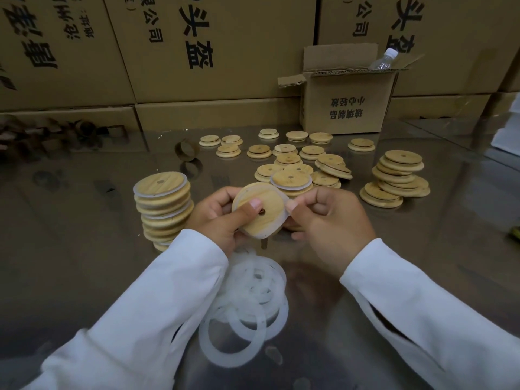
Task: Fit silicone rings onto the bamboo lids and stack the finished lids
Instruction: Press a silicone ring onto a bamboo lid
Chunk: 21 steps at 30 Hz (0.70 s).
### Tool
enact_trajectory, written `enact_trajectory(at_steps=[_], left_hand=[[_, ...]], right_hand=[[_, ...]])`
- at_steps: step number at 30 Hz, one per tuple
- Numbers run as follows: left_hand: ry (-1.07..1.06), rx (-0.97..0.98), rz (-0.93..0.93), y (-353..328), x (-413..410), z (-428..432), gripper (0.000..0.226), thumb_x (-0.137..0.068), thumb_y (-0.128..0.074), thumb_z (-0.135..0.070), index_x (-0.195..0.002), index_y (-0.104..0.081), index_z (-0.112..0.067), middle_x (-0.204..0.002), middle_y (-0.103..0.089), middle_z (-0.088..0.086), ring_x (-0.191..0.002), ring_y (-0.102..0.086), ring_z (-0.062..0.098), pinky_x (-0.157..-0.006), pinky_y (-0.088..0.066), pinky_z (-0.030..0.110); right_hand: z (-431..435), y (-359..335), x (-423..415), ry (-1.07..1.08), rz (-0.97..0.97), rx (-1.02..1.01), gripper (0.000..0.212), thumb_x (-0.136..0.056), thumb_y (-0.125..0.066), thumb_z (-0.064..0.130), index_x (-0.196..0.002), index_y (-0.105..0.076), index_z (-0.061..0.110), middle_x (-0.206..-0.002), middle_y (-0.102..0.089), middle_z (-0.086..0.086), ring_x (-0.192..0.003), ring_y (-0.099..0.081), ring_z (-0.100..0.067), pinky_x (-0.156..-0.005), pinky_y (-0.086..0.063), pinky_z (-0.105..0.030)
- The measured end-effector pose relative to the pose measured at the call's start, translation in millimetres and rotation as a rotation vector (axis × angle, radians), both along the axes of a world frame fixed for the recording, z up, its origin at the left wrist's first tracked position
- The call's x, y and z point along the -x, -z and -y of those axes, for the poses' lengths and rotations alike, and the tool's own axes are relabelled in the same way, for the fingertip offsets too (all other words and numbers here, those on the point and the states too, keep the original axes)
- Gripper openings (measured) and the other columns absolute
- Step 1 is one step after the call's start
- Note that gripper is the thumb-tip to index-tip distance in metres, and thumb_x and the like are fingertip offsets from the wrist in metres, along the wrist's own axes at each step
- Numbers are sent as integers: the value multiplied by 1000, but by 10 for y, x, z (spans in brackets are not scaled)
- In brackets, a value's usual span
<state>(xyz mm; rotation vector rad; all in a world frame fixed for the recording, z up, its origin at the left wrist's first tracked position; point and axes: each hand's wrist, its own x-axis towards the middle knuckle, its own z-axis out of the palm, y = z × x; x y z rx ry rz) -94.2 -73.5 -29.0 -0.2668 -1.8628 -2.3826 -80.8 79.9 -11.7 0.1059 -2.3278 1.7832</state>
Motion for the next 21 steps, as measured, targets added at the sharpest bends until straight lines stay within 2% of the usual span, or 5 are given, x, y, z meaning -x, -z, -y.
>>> enact_trajectory(at_steps=[4,8,21], left_hand=[[-2,-56,9,-19,-9,-6,17,-59,-64,-16,-74,-60,-10,-63,-69,-1,-61,-67,10,-53,-56,26],[-7,-125,42,-12,-9,-20,19,-58,-62,-13,-76,-60,-7,-62,-68,0,-61,-67,10,-54,-56,25],[-27,-150,44,18,16,27,25,-60,-62,-17,-83,-62,-6,-63,-69,1,-61,-67,10,-55,-54,22]], right_hand=[[-16,-28,-25,-48,1,-35,17,-85,-63,18,-69,-62,23,-73,-71,2,-76,-69,-13,-75,-57,-40],[7,-33,-56,-37,-62,-143,18,-86,-62,16,-70,-60,24,-76,-69,4,-77,-67,-10,-76,-56,-36],[52,-23,-114,-96,-60,-231,19,-89,-58,17,-72,-55,24,-75,-69,-1,-75,-66,-14,-77,-55,-34]])
